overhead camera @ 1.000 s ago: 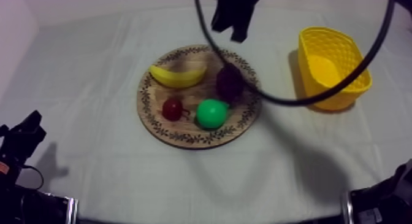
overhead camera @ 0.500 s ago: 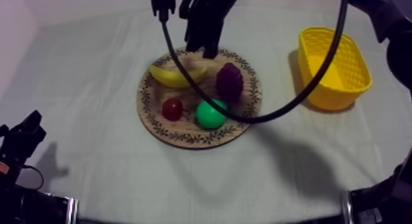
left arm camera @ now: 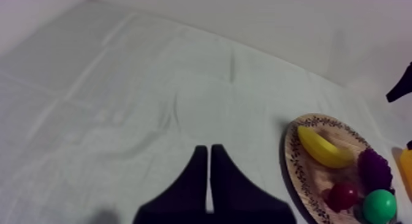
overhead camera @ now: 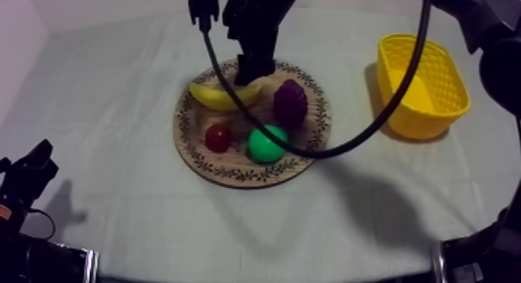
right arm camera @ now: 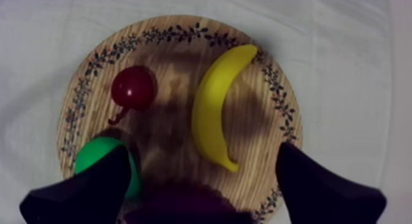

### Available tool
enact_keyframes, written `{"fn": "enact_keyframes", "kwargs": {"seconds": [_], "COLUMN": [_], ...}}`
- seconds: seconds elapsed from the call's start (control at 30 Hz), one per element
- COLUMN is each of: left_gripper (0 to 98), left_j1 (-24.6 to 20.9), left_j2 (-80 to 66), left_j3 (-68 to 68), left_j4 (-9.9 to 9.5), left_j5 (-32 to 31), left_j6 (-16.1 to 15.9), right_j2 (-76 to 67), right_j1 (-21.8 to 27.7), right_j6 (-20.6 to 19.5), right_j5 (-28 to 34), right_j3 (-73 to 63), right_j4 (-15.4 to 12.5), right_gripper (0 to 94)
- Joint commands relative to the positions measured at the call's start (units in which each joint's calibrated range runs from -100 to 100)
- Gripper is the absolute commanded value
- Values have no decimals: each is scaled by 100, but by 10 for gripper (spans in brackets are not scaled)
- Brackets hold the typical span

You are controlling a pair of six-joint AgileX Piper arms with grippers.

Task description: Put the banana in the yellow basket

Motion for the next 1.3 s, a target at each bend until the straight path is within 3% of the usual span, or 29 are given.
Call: {"fn": "enact_keyframes", "kwargs": {"seconds": [0.0,1.0,1.13,1.27], "left_gripper": [1,1,1,1], "left_j1": [-1,-1,-1,-1], "left_j2": [-3,-3,-3,-3], "left_j3": [3,3,3,3], "left_j4": [-1,-1,-1,-1], "left_j5": [-2,-2,-2,-2], "left_j6": [-1,-1,-1,-1], "right_j2": [58,2585,2714,2750], "right_j1": [-15,-111,-83,-72], "right_j6": [11,-239,-230,-255], "right_j5": [-5,-157,-206,-260], "right_j3": [-31,-2088,-2099,-2039], "right_j4": [2,137,147,170], "right_gripper": [684,600,551,414]}}
